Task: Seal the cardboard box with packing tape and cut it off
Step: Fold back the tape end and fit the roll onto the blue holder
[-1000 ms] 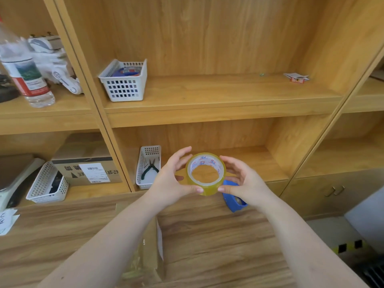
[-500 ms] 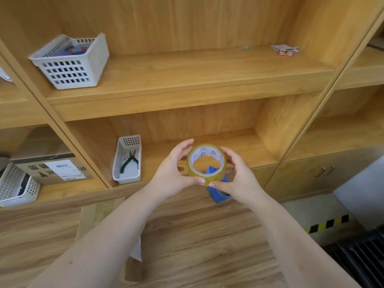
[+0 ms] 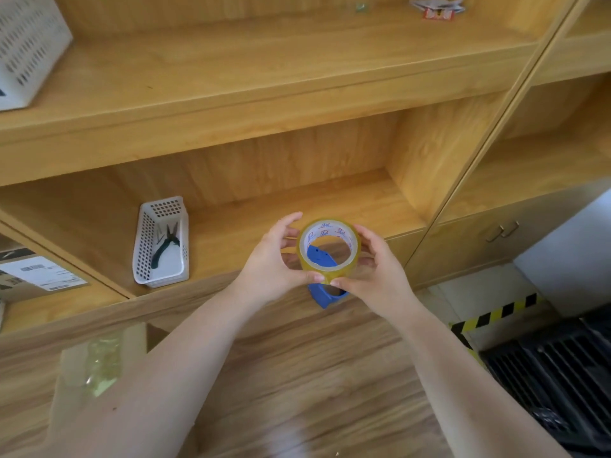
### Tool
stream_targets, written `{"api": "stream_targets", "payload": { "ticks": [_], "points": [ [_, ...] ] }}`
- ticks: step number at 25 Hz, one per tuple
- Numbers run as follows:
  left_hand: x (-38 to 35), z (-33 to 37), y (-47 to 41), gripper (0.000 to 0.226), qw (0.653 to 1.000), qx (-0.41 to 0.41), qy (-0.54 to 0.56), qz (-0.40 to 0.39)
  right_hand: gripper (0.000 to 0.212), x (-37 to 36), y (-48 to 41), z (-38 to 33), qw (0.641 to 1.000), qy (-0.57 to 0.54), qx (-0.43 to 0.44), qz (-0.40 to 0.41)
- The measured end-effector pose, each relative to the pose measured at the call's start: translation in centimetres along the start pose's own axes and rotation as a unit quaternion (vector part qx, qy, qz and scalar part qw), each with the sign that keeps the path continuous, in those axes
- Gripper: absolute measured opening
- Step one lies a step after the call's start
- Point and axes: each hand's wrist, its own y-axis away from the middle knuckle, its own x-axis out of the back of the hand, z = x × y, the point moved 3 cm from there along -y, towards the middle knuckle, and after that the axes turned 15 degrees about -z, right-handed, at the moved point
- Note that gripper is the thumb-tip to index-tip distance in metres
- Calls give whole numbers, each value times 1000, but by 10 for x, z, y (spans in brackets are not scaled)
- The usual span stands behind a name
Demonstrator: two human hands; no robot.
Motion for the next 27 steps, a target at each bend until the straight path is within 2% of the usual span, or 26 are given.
{"api": "stream_targets", "payload": {
  "ticks": [5,10,14,18,23,27],
  "points": [
    [-18,-20,-31,94,998,61,21,-20,92,14,-6,20,1000,10,-23,13],
    [-38,-33,-57,92,995,77,59,-28,89,24,-16,44,999,12,-44,27],
    [-46,-45,-77,84,995,91,34,-36,88,26,-27,63,997,-7,-57,52],
    [-56,-56,-97,86,993,107,23,-44,91,23,-39,83,996,-4,-60,63],
    [-77,-62,-121,87,989,125,7,-77,97,30,-48,115,988,9,-126,88],
    [-86,-69,-140,72,985,145,-14,-97,96,32,-54,137,982,-14,-165,92]
  ]
}}
